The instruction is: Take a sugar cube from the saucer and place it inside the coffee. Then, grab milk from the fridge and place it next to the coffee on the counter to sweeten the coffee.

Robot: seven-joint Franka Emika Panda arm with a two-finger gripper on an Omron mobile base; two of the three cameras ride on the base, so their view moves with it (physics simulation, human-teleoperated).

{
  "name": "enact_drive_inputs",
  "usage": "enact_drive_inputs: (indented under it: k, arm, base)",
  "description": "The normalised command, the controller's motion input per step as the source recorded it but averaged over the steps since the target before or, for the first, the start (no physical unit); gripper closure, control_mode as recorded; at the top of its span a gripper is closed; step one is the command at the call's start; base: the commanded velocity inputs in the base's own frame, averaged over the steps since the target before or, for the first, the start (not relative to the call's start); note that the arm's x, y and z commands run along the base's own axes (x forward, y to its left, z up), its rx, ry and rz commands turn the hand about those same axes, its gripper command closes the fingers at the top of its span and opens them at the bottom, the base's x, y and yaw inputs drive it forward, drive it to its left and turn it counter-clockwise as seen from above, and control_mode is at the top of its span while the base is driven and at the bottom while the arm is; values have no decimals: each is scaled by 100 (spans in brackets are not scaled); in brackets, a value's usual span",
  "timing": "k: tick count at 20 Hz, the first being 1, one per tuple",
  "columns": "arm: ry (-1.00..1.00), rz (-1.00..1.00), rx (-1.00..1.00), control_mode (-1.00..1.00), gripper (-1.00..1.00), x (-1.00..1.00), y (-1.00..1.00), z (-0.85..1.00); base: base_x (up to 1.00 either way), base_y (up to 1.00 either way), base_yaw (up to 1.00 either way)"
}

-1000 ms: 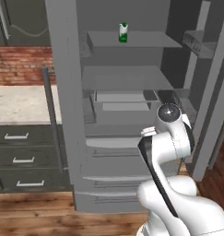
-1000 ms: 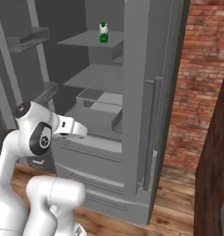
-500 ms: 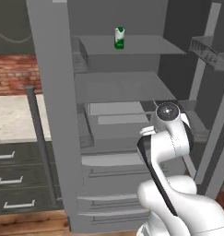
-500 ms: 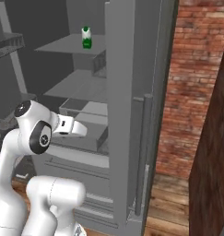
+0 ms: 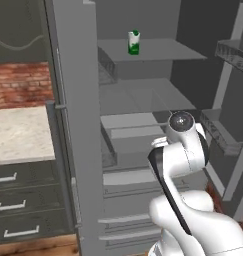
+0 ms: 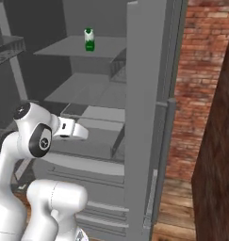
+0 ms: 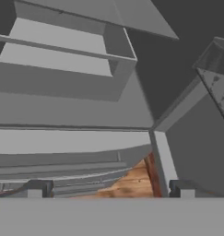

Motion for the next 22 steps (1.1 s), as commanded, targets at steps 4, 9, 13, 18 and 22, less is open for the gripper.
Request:
enact_drive_inputs:
  k: [4, 9, 13, 18, 22]
  arm:
    - [0, 0, 0, 100, -100, 0, 0, 0]
    - [0, 0, 0, 100, -100, 0, 0, 0]
    - [0, 0, 0, 100, -100, 0, 0, 0]
    - [-2, -3, -1, -100, -100, 3, 8, 9]
    - [-15, -1, 0, -100, -100, 0, 5, 59]
  base:
    - [48, 4, -18]
    - [51, 19, -17]
    - [49, 21, -17]
    - [17, 16, -8]
    - [0, 0, 0]
